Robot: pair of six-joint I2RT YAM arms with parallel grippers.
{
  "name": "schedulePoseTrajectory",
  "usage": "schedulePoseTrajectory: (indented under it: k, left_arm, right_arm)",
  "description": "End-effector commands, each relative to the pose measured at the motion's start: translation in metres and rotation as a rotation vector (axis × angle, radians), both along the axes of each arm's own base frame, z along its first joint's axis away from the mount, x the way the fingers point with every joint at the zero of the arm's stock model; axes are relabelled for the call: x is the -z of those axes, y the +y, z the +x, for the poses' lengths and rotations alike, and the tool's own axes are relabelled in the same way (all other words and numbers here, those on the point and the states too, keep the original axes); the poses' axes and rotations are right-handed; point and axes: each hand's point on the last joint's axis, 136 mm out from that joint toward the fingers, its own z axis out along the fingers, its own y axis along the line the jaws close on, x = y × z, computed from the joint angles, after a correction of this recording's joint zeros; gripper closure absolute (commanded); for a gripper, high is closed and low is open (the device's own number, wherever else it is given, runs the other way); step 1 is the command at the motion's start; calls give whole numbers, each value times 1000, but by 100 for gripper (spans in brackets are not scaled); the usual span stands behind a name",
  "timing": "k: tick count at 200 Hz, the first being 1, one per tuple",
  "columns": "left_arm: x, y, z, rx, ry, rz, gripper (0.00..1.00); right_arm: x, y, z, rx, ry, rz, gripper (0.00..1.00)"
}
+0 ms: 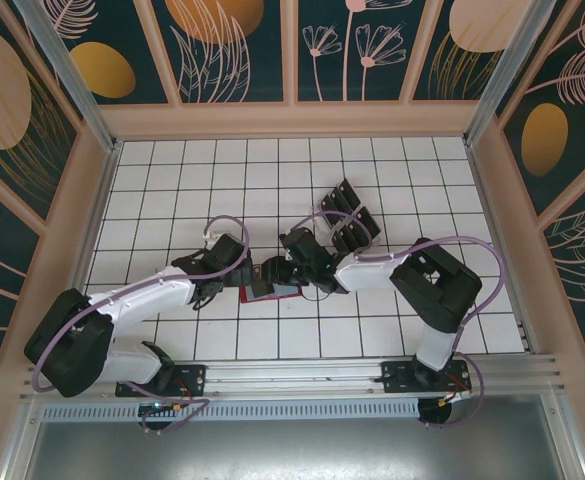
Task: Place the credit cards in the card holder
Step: Insert the credit card into the card slot.
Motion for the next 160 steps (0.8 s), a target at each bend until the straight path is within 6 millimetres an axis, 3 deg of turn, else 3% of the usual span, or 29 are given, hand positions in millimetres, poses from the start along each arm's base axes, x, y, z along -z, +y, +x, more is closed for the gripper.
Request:
schedulePoseTrajectory:
  k: [1,33,160]
  left_arm:
    - [8,10,-13,12,54,37,2]
    - [18,14,-21,9,79,42,1]
    - [38,20,-27,8,106,73,3]
  right_arm:
    - [2,-7,-5,-7,-14,-33,61]
    - [7,-2,-11,-24,-2,-32,70]
    - [16,12,-21,-54,26,-28,78]
